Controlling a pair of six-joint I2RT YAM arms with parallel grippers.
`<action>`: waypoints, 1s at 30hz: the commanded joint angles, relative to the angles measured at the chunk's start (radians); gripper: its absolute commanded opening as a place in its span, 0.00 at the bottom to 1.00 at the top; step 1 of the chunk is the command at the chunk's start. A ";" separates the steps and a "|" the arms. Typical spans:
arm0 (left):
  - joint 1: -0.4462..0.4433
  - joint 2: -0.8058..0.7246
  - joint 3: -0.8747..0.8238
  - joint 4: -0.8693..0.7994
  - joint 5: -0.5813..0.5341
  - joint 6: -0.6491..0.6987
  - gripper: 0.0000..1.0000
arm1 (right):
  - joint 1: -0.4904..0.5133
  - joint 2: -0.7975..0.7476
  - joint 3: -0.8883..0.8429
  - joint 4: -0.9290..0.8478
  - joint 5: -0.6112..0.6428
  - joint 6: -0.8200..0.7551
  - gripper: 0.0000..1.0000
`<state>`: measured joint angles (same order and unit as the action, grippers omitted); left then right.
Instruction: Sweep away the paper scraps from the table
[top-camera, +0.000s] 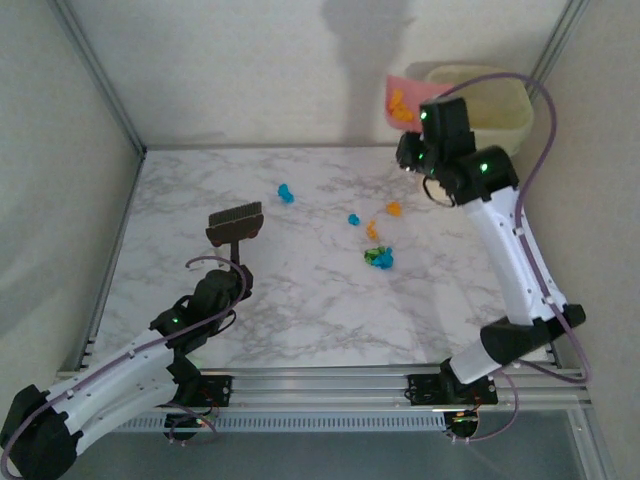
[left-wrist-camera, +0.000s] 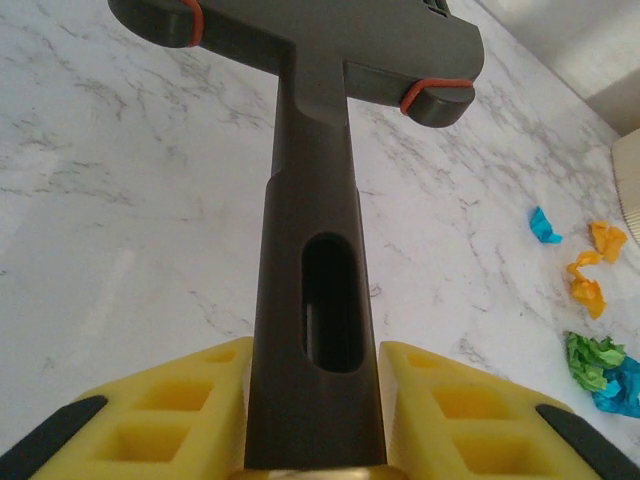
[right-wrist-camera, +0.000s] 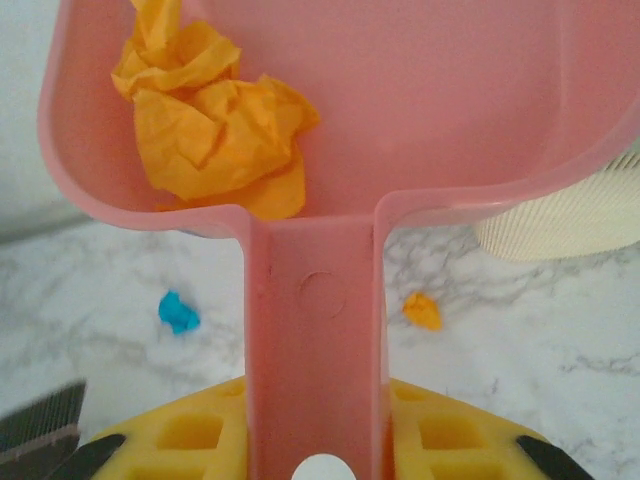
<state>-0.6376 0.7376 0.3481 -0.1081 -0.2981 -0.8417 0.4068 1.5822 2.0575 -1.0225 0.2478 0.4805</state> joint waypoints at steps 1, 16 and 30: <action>0.003 -0.030 -0.009 0.016 -0.003 -0.012 0.00 | -0.104 0.128 0.177 -0.089 -0.130 0.055 0.00; 0.004 -0.076 -0.020 0.005 -0.044 -0.007 0.00 | -0.392 0.416 0.374 0.073 -0.511 0.419 0.00; 0.004 -0.080 -0.025 0.014 -0.043 -0.006 0.00 | -0.439 0.425 0.256 0.304 -0.629 0.725 0.00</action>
<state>-0.6376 0.6617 0.3336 -0.1162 -0.3084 -0.8417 -0.0208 2.0140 2.3360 -0.8143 -0.3466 1.1213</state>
